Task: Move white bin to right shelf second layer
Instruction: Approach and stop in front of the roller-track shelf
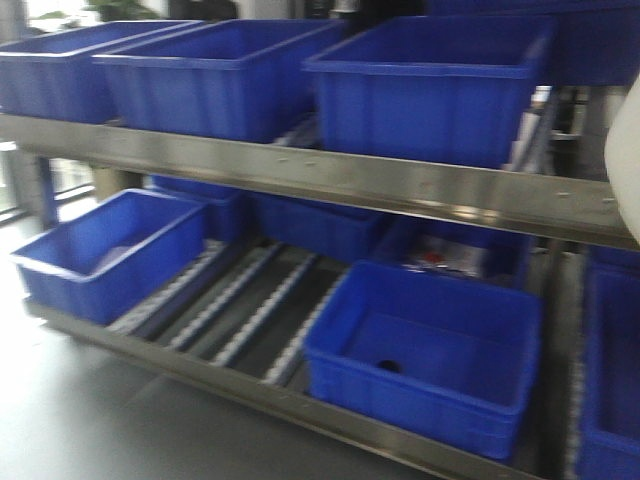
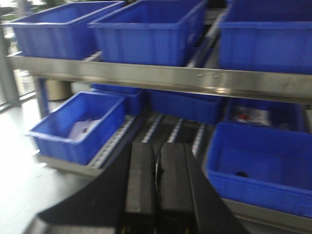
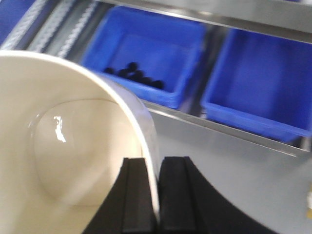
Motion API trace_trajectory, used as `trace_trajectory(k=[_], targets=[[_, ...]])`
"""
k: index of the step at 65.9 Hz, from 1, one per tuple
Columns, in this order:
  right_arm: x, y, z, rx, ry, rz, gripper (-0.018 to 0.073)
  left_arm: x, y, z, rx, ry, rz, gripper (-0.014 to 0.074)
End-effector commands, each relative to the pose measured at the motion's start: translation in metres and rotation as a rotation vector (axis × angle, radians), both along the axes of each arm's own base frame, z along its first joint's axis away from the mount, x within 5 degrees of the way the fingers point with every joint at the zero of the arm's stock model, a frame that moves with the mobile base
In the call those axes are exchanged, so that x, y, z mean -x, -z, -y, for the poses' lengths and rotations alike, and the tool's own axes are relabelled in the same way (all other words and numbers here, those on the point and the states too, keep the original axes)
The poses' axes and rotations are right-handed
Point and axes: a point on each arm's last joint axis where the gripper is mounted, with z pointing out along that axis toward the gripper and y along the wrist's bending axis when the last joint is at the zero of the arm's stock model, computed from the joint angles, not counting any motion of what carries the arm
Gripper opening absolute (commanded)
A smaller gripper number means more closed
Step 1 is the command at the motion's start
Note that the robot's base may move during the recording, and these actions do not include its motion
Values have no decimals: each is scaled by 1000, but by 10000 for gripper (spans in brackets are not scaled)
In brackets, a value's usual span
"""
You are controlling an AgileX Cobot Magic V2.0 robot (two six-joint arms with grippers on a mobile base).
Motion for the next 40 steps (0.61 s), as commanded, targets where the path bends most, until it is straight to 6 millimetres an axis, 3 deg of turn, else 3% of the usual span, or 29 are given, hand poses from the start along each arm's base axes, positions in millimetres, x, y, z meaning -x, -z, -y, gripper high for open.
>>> trace_trajectory(k=[1, 40], targets=[[-3, -17, 1, -1, 16, 116, 48, 0, 4, 0, 14, 3, 64, 85], [-3, -17, 1, -1, 16, 115, 48, 0, 4, 0, 14, 3, 64, 85]])
